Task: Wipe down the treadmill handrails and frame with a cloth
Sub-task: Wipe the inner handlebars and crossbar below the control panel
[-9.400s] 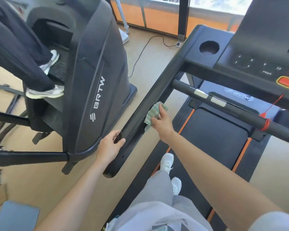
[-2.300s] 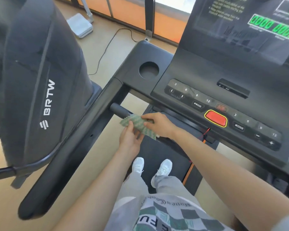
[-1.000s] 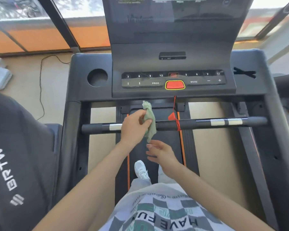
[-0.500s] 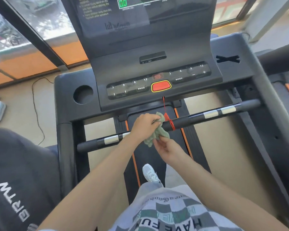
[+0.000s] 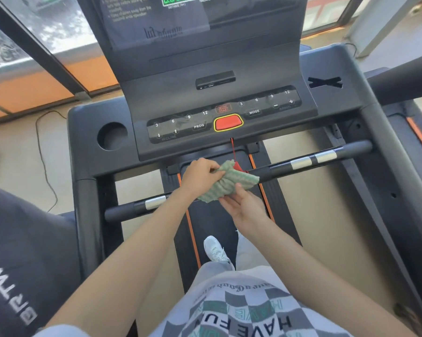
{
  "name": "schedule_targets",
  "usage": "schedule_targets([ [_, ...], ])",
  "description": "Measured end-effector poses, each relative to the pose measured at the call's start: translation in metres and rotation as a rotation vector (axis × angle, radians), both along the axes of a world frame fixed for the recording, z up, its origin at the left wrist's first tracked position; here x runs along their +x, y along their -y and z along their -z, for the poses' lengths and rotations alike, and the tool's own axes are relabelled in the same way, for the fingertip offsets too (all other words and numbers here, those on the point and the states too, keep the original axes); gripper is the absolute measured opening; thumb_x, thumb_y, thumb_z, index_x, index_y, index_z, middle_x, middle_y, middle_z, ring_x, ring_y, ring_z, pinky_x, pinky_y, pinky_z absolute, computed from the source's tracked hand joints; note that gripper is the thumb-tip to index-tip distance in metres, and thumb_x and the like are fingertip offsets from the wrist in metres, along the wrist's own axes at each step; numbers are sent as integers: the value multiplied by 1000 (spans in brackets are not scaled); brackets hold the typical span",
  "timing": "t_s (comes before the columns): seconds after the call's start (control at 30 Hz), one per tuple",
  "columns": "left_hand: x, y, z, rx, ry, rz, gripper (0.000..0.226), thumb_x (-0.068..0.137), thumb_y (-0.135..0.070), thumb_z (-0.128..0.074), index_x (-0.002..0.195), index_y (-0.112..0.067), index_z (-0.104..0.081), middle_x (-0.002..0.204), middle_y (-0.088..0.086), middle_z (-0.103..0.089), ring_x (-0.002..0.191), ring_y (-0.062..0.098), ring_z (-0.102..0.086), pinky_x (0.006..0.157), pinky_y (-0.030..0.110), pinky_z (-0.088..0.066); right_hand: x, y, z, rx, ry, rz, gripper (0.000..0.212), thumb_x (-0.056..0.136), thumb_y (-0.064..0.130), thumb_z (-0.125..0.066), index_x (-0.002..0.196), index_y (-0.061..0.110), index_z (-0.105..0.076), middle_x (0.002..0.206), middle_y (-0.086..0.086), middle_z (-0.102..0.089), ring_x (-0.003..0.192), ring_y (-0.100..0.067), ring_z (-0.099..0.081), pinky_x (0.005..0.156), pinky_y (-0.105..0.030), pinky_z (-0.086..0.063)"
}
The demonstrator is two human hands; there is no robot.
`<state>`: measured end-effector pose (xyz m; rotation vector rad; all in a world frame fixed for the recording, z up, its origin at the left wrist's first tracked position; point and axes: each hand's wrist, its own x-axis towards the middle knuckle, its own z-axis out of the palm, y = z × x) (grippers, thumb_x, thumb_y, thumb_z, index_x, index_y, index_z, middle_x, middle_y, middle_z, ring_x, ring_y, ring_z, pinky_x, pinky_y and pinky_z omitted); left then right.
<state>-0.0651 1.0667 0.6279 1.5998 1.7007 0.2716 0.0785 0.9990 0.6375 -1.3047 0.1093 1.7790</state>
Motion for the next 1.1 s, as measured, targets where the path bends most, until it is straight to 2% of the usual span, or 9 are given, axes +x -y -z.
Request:
schedule_targets([
  [0.17, -30, 11, -2, -83, -60, -94, 38, 89, -43, -72, 65, -15, -64, 59, -2, -60, 60, 15, -53, 61, 35, -43, -20, 1, 7, 1, 1, -68, 32, 107, 20, -46, 131, 1, -56, 128, -19, -67, 113, -32, -68, 94, -45, -56],
  [0.37, -51, 25, -12, -138, -172, -170, 35, 90, -48, -69, 74, -17, -70, 71, -4, -66, 73, 17, -59, 65, 33, -44, -42, 3, 7, -4, -54, -123, 31, 106, 18, -49, 131, 2, -57, 129, -18, -67, 110, -30, -69, 78, -35, -61],
  [0.5, -74, 40, -19, -125, -296, -222, 37, 92, -49, -66, 67, -22, -63, 74, -7, -64, 80, 22, -61, 63, 31, -41, -61, 8, 9, -29, -73, -207, 28, 104, 11, -53, 129, -1, -57, 129, -21, -66, 115, -35, -66, 91, -44, -58],
  [0.63, -99, 71, -25, -1, -413, -292, 35, 94, -42, -64, 66, -24, -53, 69, -5, -60, 79, 27, -62, 63, 33, -37, -86, 18, 8, -77, -107, -319, 32, 102, 10, -57, 131, -3, -57, 125, -21, -68, 114, -36, -68, 100, -50, -54],
  [0.73, -109, 106, -27, 188, -441, -382, 32, 93, -37, -68, 69, -21, -54, 70, -6, -56, 75, 26, -56, 63, 35, -36, -93, 26, 4, -85, -48, -427, 22, 103, 8, -55, 121, -3, -60, 115, -22, -71, 100, -33, -72, 88, -42, -60],
  [0.83, -107, 138, -28, 244, -277, -570, 21, 90, -33, -73, 78, -17, -69, 77, -8, -63, 74, 18, -57, 64, 33, -41, -89, 33, -10, 31, 210, -601, 14, 101, 9, -56, 103, 2, -68, 93, -20, -74, 74, -24, -72, 65, -31, -61],
  [0.9, -97, 153, -29, 216, -105, -745, 17, 87, -32, -77, 79, -19, -71, 77, -7, -68, 72, 13, -62, 65, 32, -45, -86, 28, -15, 228, 490, -682, 14, 97, 10, -59, 93, 7, -72, 85, -18, -75, 66, -22, -70, 60, -33, -60],
  [1.0, -79, 169, -23, 119, 212, -1084, 16, 88, -31, -77, 80, -18, -70, 76, -7, -69, 65, 8, -59, 66, 31, -44, -94, 7, -18, 542, 845, -797, 10, 87, 22, -64, 91, 26, -71, 75, 3, -74, 71, -19, -71, 72, -44, -61],
  [1.1, -66, 171, -20, 96, 626, -1502, 4, 95, -20, -70, 94, -16, -72, 80, -6, -67, 58, 3, -51, 63, 28, -45, -115, -6, -28, 760, 852, -947, 33, 87, 17, -67, 118, 27, -68, 95, 9, -72, 84, -9, -68, 89, -35, -57],
])
